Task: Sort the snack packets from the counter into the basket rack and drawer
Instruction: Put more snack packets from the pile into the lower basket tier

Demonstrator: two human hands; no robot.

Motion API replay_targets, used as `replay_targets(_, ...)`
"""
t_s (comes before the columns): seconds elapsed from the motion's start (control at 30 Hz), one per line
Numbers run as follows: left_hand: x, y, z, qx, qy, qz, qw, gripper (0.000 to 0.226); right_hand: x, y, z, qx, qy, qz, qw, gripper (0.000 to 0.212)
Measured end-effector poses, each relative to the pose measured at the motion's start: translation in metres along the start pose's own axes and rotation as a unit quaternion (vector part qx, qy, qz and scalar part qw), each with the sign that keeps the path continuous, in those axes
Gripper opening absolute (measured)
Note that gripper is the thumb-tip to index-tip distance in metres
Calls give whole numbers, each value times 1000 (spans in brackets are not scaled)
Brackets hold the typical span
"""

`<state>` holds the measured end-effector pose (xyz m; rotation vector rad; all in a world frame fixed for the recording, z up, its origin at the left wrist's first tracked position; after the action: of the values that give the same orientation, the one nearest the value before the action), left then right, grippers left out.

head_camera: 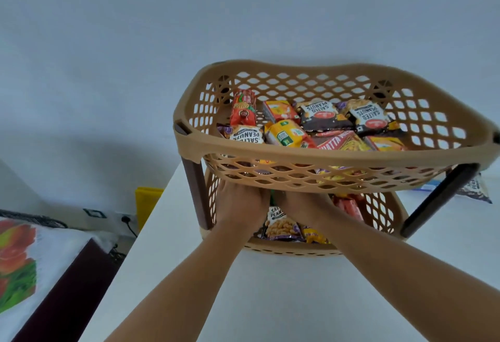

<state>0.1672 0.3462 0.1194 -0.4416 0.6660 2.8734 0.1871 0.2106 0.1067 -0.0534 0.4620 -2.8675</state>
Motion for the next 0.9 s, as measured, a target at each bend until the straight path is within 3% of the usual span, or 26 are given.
replay_targets(0.07, 14, 1, 2, -14, -18, -8, 1000, 37, 19, -4, 14, -16, 113, 32, 993, 28)
replay_targets(0.17, 42, 5, 6, -14, -4, -30, 999, 51, 56, -3, 20, -13, 146, 33, 989, 39)
replay_targets(0.27, 83, 11, 4, 16, 25, -74, 997, 48, 95, 6, 24, -44, 174, 29, 983, 47)
replay_targets(0.43, 144, 13, -19, 38, 9, -63, 997, 49, 155, 28, 14, -73, 180, -5, 981, 50)
replay_targets(0.57, 180, 14, -37, 51, -55, -33, 997, 58, 196, 45, 4, -68, 188, -48, 979, 53)
replay_targets(0.73, 217, 13, -53, 48, -121, -19, 991, 64, 239, 69, -30, -42, 198, -76, 976, 42)
replay_targets(0.9, 247, 1, -75, 25, -150, 21, 988, 66, 270, 90, -82, -1, 110, -80, 991, 41)
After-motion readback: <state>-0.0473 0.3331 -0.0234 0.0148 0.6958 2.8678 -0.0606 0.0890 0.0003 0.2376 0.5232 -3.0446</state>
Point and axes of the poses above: each hand's wrist, its own x-axis away from the middle knuckle, its own z-axis out of the back of the hand, y = z × x, the point moved 3 cm from there along -x, towards the middle knuckle
